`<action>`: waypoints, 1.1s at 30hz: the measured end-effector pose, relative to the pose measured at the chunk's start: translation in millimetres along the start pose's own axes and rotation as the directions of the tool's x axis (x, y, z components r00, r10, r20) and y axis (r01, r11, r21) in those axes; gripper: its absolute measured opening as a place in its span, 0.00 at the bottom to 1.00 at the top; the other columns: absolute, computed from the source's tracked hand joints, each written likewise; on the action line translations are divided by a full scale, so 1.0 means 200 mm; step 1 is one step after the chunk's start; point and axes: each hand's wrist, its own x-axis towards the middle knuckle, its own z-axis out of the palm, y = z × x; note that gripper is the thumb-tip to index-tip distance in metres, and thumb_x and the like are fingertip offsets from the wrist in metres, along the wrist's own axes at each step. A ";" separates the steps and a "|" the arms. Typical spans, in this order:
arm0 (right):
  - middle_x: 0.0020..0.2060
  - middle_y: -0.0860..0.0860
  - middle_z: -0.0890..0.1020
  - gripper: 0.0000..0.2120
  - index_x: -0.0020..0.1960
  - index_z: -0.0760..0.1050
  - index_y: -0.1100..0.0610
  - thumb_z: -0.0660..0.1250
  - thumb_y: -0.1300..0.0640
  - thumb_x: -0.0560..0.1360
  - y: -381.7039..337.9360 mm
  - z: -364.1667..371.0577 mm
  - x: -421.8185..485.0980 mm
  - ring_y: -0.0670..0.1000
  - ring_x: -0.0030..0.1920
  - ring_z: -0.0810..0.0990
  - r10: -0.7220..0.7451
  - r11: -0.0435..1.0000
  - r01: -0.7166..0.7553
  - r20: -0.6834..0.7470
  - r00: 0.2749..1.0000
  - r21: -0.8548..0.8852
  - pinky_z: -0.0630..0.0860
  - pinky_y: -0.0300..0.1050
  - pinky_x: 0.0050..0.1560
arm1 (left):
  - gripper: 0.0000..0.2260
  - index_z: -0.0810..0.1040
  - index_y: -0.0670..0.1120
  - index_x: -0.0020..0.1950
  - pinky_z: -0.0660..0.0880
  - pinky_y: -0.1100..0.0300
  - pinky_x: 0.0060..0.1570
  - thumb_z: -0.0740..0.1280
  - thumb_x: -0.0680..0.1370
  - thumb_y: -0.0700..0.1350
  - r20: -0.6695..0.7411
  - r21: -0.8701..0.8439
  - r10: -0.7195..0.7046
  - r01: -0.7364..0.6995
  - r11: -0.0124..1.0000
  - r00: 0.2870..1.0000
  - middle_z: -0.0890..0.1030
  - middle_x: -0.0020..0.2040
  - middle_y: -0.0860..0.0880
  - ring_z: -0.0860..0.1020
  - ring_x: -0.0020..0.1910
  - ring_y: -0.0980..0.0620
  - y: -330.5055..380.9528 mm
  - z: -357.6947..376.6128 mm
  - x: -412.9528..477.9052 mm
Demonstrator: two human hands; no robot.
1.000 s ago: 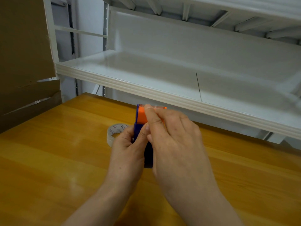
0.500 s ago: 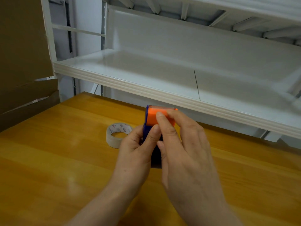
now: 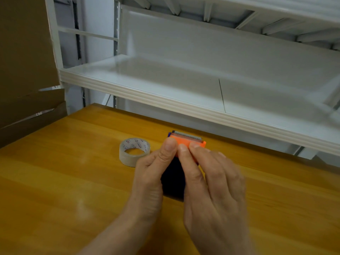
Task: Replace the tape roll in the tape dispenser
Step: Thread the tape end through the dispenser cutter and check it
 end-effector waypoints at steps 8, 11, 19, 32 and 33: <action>0.69 0.52 0.72 0.21 0.74 0.71 0.57 0.57 0.60 0.83 -0.03 0.00 -0.02 0.53 0.69 0.71 -0.028 0.999 0.028 -0.020 0.999 0.021 0.66 0.52 0.75 | 0.15 0.87 0.50 0.36 0.80 0.59 0.41 0.66 0.76 0.56 -0.008 -0.015 -0.015 0.014 1.000 1.000 0.86 0.36 0.50 0.86 0.39 0.51 0.02 0.01 -0.01; 0.70 0.53 0.76 0.19 0.72 0.74 0.57 0.59 0.60 0.82 -0.02 0.00 -0.02 0.53 0.69 0.73 -0.030 0.993 0.030 -0.010 1.000 0.113 0.74 0.56 0.67 | 0.14 0.87 0.51 0.36 0.79 0.58 0.41 0.66 0.76 0.53 -0.035 0.009 -0.027 0.027 1.000 0.999 0.86 0.36 0.50 0.86 0.39 0.51 0.02 0.00 -0.01; 0.56 0.54 0.80 0.14 0.60 0.76 0.53 0.70 0.55 0.75 0.03 -0.09 -0.02 0.45 0.62 0.75 0.211 0.850 -0.179 -0.009 0.977 0.495 0.70 0.36 0.64 | 0.17 0.85 0.48 0.47 0.76 0.46 0.42 0.67 0.72 0.60 -0.165 -0.135 -0.142 0.121 0.983 0.976 0.84 0.44 0.43 0.81 0.43 0.40 0.03 0.00 -0.01; 0.54 0.34 0.76 0.31 0.63 0.64 0.34 0.62 0.22 0.65 0.15 -0.04 -0.02 0.38 0.58 0.76 0.424 0.470 -0.725 0.591 0.686 0.503 0.73 0.33 0.50 | 0.28 0.82 0.42 0.60 0.75 0.35 0.60 0.69 0.71 0.63 -0.196 -0.417 -0.428 0.320 0.851 0.882 0.85 0.57 0.39 0.82 0.57 0.34 0.04 -0.02 0.00; 0.54 0.32 0.75 0.35 0.65 0.62 0.33 0.61 0.20 0.62 0.14 -0.04 -0.01 0.36 0.59 0.75 0.413 0.469 -0.738 0.618 0.668 0.485 0.72 0.32 0.49 | 0.28 0.82 0.42 0.60 0.75 0.37 0.59 0.69 0.71 0.63 -0.206 -0.424 -0.431 0.316 0.848 0.879 0.85 0.54 0.41 0.82 0.55 0.35 0.04 -0.02 0.00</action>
